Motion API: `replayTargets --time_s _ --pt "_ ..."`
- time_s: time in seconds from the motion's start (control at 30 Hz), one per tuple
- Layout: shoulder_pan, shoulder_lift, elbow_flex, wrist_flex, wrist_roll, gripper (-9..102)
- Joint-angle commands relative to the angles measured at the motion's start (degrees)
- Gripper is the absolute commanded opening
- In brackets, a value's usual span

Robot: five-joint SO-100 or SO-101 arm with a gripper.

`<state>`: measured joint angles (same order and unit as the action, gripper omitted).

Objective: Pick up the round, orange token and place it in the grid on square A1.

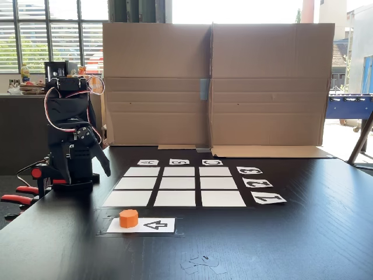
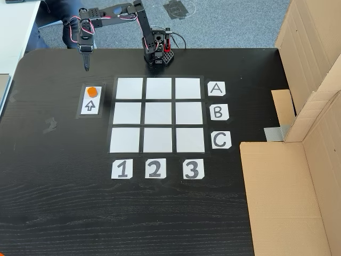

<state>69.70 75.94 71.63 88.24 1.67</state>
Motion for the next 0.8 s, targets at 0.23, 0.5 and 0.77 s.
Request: replayTargets --time_s 0.23,0.5,0.77 --pt "-4.57 -8.35 -7.65 -0.35 0.53 38" --pt "-6.24 -14.77 -14.33 -0.26 0.44 38" --pt "-7.47 -20.21 -19.25 -0.26 -0.44 38"
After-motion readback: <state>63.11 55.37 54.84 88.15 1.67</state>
